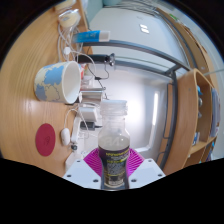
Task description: Pour water
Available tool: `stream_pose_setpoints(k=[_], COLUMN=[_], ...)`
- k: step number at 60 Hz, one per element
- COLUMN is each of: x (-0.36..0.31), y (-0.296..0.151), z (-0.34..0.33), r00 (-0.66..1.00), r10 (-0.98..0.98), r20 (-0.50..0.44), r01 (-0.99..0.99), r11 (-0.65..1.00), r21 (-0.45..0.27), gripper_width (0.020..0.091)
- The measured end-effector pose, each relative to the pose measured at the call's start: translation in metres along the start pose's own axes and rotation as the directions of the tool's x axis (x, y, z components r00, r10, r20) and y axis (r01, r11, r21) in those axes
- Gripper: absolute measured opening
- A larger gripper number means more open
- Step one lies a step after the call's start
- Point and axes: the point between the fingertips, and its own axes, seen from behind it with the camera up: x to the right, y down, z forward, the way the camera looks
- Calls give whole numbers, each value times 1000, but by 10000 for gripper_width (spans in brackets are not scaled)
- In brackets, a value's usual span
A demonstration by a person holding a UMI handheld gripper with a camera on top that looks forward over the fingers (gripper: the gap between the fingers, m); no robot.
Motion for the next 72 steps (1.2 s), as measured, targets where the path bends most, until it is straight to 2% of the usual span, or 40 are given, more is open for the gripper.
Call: stream_pose_setpoints(k=[8, 12, 23, 30, 34, 37, 41, 45, 50, 56, 61, 65, 72], x=[2, 3, 5, -3, -5, -8, -21, -33, -45, -55, -60, -68, -79], y=[-41, -54, -69, -65, -60, -53, -39, -28, -24, -21, -32, -29, -30], z=[12, 14, 21, 21, 21, 21, 19, 15, 7, 5, 3, 8, 15], r00=[967, 928, 822, 841, 884, 941, 995, 955, 758, 436, 148, -14, -99], r10=[-250, -363, -549, -528, -456, -333, -78, 243, 593, 849, 935, 937, 930], r20=[-53, -85, -153, -122, -104, -60, 64, 172, 273, 299, 322, 349, 353], r01=[254, 369, 562, 537, 464, 337, 72, -253, -605, -863, -959, -971, -972], r11=[964, 925, 825, 841, 883, 938, 994, 967, 795, 488, 215, 71, -14], r21=[74, 86, 59, 59, 67, 85, 80, 36, -48, -128, -184, -230, -234], gripper_width=[269, 268, 268, 269, 269, 270, 271, 285, 285, 285, 283, 283, 283])
